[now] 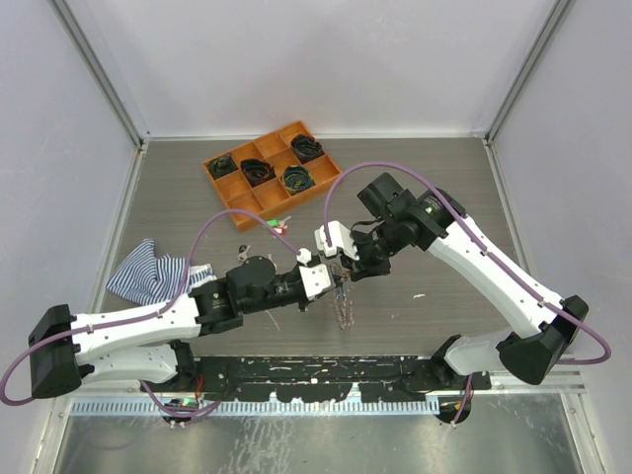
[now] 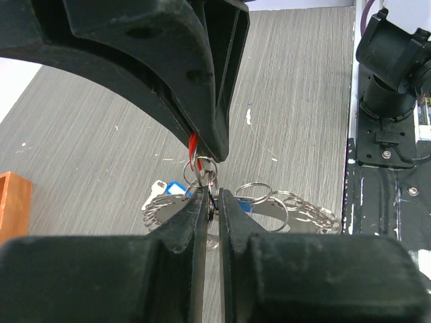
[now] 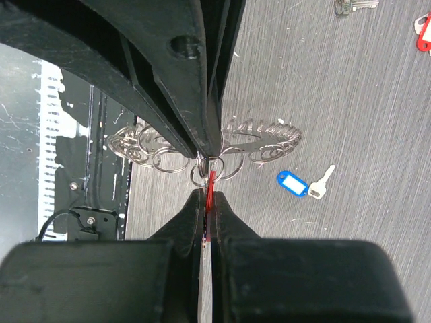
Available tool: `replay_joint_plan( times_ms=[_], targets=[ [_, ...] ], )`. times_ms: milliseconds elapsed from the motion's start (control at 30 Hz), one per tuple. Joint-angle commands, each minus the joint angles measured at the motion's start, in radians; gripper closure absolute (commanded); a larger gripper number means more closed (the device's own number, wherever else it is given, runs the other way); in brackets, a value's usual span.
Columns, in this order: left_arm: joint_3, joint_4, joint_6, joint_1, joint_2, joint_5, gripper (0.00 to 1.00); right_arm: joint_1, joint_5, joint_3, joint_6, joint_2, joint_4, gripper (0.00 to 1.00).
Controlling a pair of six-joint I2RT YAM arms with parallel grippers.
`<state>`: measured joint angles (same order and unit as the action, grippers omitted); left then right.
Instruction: Remove the keys from the keyring
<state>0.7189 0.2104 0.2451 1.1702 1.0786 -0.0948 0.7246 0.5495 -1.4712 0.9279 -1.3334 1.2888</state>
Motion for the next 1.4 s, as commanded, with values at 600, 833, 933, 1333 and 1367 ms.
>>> replay_joint_plan(
  times_ms=[600,833,933,1333,1367],
  targets=[
    [0.116,-0.106,0.133,-0.003,0.030,-0.016,1.00,0.027,-0.124,-0.042,0.041,0.052,-0.034,0.99],
    [0.116,-0.118,0.153,-0.004,0.022,-0.007,1.00,0.043,-0.186,-0.039,0.036,0.058,-0.070,0.99],
    [0.117,-0.122,0.160,-0.003,0.020,-0.006,1.00,0.043,-0.191,-0.030,0.038,0.068,-0.081,0.99],
    [0.135,-0.118,0.134,-0.003,0.027,-0.027,1.00,0.062,-0.099,-0.007,0.047,0.059,-0.115,0.99],
    [0.135,-0.120,0.129,-0.003,0.027,-0.026,1.00,0.064,-0.097,-0.009,0.044,0.056,-0.116,0.99]
  ],
)
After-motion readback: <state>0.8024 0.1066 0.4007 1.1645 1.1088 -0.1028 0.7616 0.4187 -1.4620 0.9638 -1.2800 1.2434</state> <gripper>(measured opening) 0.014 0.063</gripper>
